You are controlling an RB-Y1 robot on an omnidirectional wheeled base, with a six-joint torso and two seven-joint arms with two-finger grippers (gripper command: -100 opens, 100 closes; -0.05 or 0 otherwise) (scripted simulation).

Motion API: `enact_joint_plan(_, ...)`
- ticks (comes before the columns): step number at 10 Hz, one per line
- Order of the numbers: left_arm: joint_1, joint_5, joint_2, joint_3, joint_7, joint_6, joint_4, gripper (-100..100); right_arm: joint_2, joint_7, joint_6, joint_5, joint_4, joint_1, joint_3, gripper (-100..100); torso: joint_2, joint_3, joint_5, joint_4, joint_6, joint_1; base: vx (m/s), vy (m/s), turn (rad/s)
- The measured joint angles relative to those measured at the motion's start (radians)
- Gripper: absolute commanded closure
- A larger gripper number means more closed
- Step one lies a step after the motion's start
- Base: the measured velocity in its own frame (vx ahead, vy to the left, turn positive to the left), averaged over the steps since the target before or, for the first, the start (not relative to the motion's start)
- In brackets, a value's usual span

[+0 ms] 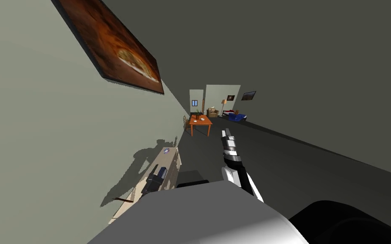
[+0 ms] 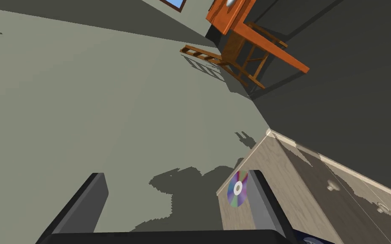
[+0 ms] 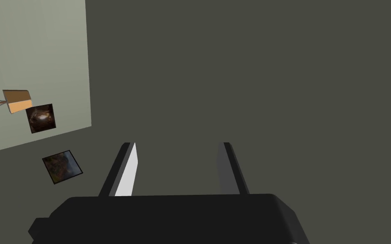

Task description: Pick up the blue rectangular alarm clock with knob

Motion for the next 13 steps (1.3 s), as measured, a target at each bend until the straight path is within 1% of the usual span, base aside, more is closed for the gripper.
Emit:
enact_joint_plan(1,0.006,0.002,0.007,-0.002,0.023,-0.004,0.011,-100,0.000,0.000,0.000,0.000,0.000,0.000,0.000,0,0.002,0.001,0.000,0.000,0.000,0.000,0.093,-0.019,-0.072)
enact_joint_plan(2,0.009,0.013,0.028,-0.011,0.054,-0.005,0.048,-100,0.000,0.000,0.000,0.000,0.000,0.000,0.000,0,0.001,0.001,0.000,0.000,0.000,0.000,0.095,-0.023,-0.045)
enact_joint_plan(3,0.028,0.015,0.040,-0.023,0.087,-0.017,0.070,-100,0.000,0.000,0.000,0.000,0.000,0.000,0.000,0,0.001,0.001,0.000,0.000,0.000,0.000,0.122,-0.030,-0.065)
enact_joint_plan(4,0.042,0.021,0.046,-0.041,0.112,-0.009,0.094,-100,0.000,0.000,0.000,0.000,0.000,0.000,0.000,0,-0.001,0.000,0.000,0.000,0.000,-0.001,0.112,-0.024,-0.037)
enact_joint_plan(5,0.052,0.027,0.059,-0.047,0.141,-0.002,0.107,-100,0.000,0.000,0.000,0.000,0.000,0.000,0.000,0,0.000,0.000,0.000,0.000,0.000,0.000,0.047,-0.012,0.002)
enact_joint_plan(6,0.058,0.028,0.063,-0.049,0.164,-0.001,0.107,-100,0.000,0.000,0.000,0.000,0.000,0.000,0.000,0,0.003,0.001,0.000,0.000,0.000,0.000,0.091,-0.006,-0.085)
enact_joint_plan(7,0.068,0.034,0.076,-0.064,0.191,-0.002,0.141,-100,0.000,0.000,0.000,0.000,0.000,0.000,0.000,0,0.001,0.001,0.000,0.000,0.000,0.001,0.092,-0.014,-0.046)
enact_joint_plan(8,0.076,0.037,0.085,-0.072,0.221,-0.006,0.161,-100,0.000,0.000,0.000,0.000,0.000,0.000,0.000,0,0.001,0.001,0.000,0.000,0.000,0.000,0.116,-0.038,-0.083)
enact_joint_plan(9,0.093,0.045,0.099,-0.083,0.248,0.006,0.177,-100,0.000,0.000,0.000,0.000,0.000,0.000,0.000,0,0.000,0.000,0.000,0.000,0.000,-0.001,0.114,-0.033,-0.042)
enact_joint_plan(10,0.109,0.046,0.105,-0.095,0.274,0.005,0.193,-100,0.000,0.000,0.000,0.000,0.000,0.000,0.000,0,0.000,0.000,0.000,0.000,0.000,-0.001,0.057,-0.012,0.010)
enact_joint_plan(11,0.110,0.048,0.110,-0.095,0.299,0.006,0.196,-100,0.000,0.000,0.000,0.000,0.000,0.000,0.000,0,0.002,0.001,0.000,0.000,0.000,0.000,0.098,-0.004,-0.092)
enact_joint_plan(13,0.140,0.058,0.130,-0.109,0.347,0.027,0.211,-100,0.000,0.000,0.000,0.000,0.000,0.000,0.000,0,0.001,0.000,0.000,0.000,0.000,0.001,0.068,-0.005,-0.024)
